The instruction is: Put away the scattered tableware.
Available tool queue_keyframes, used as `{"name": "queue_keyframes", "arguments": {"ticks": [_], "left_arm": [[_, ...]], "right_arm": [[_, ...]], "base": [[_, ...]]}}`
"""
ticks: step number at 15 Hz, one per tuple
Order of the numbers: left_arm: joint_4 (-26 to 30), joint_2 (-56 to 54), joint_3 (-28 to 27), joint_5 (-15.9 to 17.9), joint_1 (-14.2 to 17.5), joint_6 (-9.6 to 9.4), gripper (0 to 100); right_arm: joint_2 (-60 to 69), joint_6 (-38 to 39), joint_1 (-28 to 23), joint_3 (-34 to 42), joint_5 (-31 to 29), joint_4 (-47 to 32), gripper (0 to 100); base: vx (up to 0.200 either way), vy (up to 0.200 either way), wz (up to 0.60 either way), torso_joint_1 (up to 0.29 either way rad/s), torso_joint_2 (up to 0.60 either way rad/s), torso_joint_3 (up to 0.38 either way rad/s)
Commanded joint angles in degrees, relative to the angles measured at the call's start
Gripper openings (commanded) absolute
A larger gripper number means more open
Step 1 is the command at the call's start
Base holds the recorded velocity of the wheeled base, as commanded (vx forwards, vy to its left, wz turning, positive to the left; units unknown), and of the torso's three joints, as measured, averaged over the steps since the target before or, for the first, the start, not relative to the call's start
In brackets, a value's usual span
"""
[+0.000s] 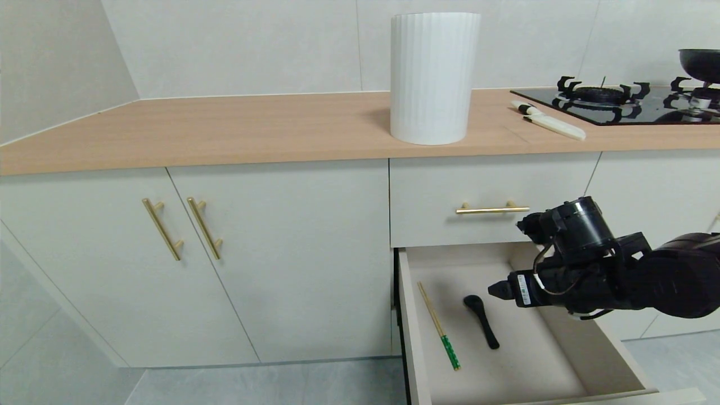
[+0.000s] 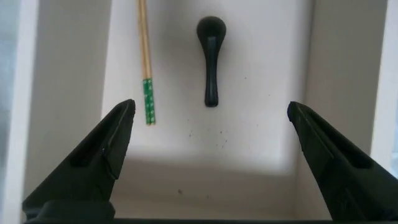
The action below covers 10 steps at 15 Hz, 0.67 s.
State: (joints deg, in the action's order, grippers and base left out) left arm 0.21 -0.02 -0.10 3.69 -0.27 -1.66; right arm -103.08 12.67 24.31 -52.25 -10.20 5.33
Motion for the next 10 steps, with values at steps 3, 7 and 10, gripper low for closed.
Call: {"name": "queue_keyframes", "arguments": {"ticks": [3,7,10], "left_arm": [[-0.03,0.02,0.01,0.00,0.00,0.16,100],[-0.03,0.02,0.01,0.00,0.00,0.08,100],[-0.03,0.02,0.01,0.00,0.00,0.08,100]], "right_arm": [[1.57,-0.10,0.83,0.39,0.01,-0.23,100],[2.27,-0.27,1.00,0.31,-0.17,-1.90,100],[4.91,-0.54,2.41,0.83,-0.17,-5.06,100]], "base": [[-0.200,0.000,0.00,0.001,0.01,0.001],[-0.150,0.000,0.00,-0.003,0.00,0.003],[0.000,0.000,0.00,0.000,0.00,0.000]]}}
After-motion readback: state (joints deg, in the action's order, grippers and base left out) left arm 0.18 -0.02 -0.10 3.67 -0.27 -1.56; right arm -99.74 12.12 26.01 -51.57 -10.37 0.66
